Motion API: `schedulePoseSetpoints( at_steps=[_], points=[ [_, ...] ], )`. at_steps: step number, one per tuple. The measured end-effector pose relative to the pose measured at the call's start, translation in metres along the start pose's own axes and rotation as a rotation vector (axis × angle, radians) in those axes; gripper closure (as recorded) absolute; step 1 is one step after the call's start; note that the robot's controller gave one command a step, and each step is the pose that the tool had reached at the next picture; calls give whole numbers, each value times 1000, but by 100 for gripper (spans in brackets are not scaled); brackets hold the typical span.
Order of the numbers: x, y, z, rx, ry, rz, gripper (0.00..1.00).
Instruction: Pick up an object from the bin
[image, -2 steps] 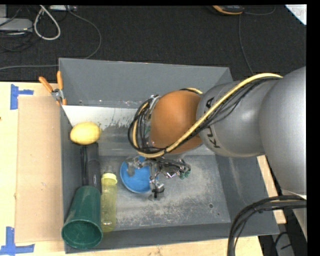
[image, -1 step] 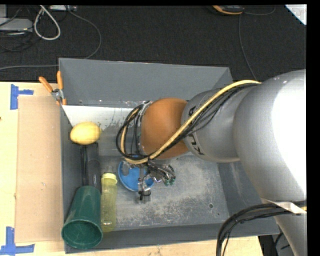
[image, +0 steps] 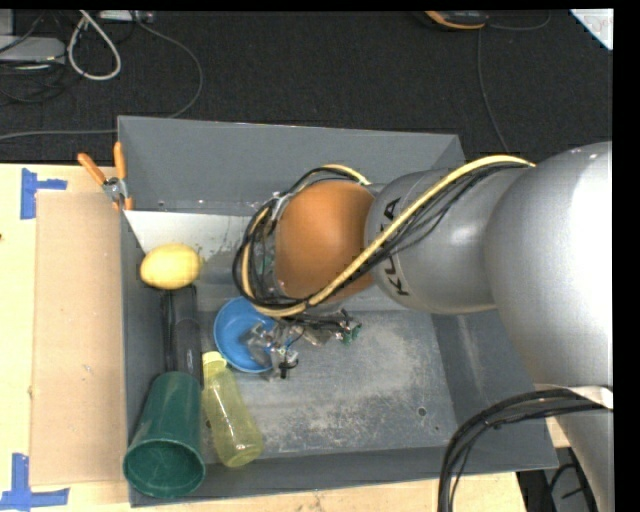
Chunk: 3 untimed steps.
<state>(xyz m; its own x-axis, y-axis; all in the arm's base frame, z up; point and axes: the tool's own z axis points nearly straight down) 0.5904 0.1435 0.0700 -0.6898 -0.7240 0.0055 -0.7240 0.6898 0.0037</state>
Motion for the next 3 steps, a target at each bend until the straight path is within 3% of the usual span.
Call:
schedulePoseSetpoints(
  at_steps=[2,3],
  points=[
    [1,0,-9,-1,2,2,100],
    [1,1,-39,-3,5,4,100]
  ],
)
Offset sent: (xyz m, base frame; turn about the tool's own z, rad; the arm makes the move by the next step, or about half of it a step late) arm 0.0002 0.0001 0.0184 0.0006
